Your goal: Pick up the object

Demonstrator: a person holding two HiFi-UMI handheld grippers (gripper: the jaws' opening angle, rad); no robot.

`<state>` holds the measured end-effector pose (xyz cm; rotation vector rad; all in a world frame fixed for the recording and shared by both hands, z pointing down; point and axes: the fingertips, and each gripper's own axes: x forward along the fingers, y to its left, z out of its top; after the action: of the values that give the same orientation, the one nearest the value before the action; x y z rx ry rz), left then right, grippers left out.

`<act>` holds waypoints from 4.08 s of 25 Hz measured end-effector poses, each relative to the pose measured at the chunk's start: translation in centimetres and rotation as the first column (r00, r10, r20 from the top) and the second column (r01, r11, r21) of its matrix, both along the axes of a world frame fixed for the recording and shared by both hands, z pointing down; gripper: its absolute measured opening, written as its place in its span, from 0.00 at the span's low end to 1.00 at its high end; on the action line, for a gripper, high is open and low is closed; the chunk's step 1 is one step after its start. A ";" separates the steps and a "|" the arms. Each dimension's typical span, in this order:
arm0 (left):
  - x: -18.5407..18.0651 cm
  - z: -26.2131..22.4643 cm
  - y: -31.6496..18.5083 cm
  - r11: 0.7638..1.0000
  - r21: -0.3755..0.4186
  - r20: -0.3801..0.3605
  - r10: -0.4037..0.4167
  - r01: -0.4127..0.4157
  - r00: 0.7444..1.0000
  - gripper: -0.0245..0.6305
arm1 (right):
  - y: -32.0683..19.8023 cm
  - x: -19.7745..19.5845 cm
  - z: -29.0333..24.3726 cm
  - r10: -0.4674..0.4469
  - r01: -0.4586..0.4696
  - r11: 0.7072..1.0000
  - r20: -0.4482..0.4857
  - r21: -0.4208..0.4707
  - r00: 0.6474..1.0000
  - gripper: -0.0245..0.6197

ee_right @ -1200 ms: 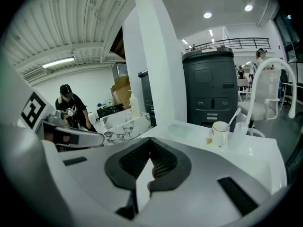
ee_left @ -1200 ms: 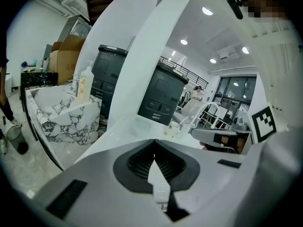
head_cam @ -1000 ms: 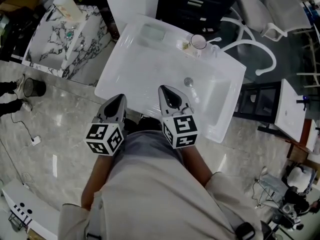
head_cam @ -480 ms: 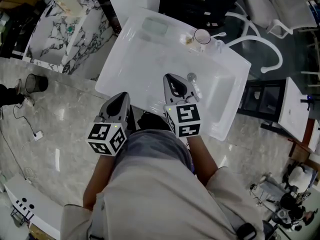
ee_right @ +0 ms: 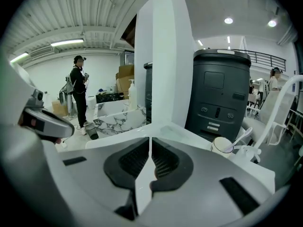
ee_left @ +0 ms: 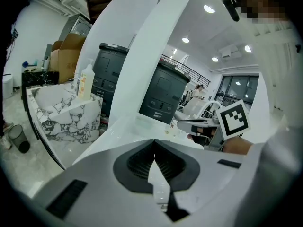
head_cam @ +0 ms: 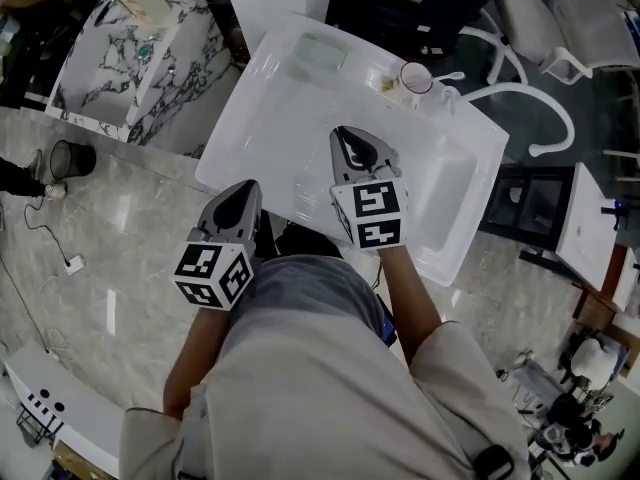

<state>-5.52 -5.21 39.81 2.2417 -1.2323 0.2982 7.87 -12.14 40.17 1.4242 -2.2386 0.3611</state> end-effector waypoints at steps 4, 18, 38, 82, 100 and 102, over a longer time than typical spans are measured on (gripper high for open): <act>-0.4 0.2 -1.0 1.000 -0.006 -0.018 0.008 -0.008 1.000 0.04 | -1.4 -0.3 0.7 -0.010 0.010 1.000 -0.027 -0.004 1.000 0.08; -1.0 0.7 -3.3 0.999 -0.031 -0.020 0.043 -0.044 0.999 0.04 | -6.2 -1.4 2.7 -0.059 0.056 0.998 -0.112 -0.032 0.992 0.14; -2.3 2.7 -4.2 0.993 -0.111 -0.030 0.026 -0.029 0.999 0.04 | -11.5 -1.4 9.2 -0.109 0.084 0.990 -0.229 -0.115 0.967 0.20; -7.0 4.8 -6.7 0.981 -0.188 -0.006 -0.037 0.036 0.999 0.04 | -21.3 -0.8 19.3 -0.216 0.148 0.976 -0.763 -0.159 0.610 0.29; -7.3 4.4 -6.5 0.982 -0.179 -0.023 -0.066 0.060 0.998 0.04 | -20.6 -1.2 19.1 -0.244 0.189 0.968 -0.794 -0.165 0.557 0.17; -7.4 4.4 -6.5 0.982 -0.178 -0.023 -0.070 0.065 0.997 0.04 | -20.4 -1.2 19.0 -0.249 0.190 0.967 -0.789 -0.170 0.561 0.17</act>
<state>-12.97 -11.67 44.23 2.0415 -1.2144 0.3337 6.65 -32.58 59.18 0.9442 -1.5615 -0.2772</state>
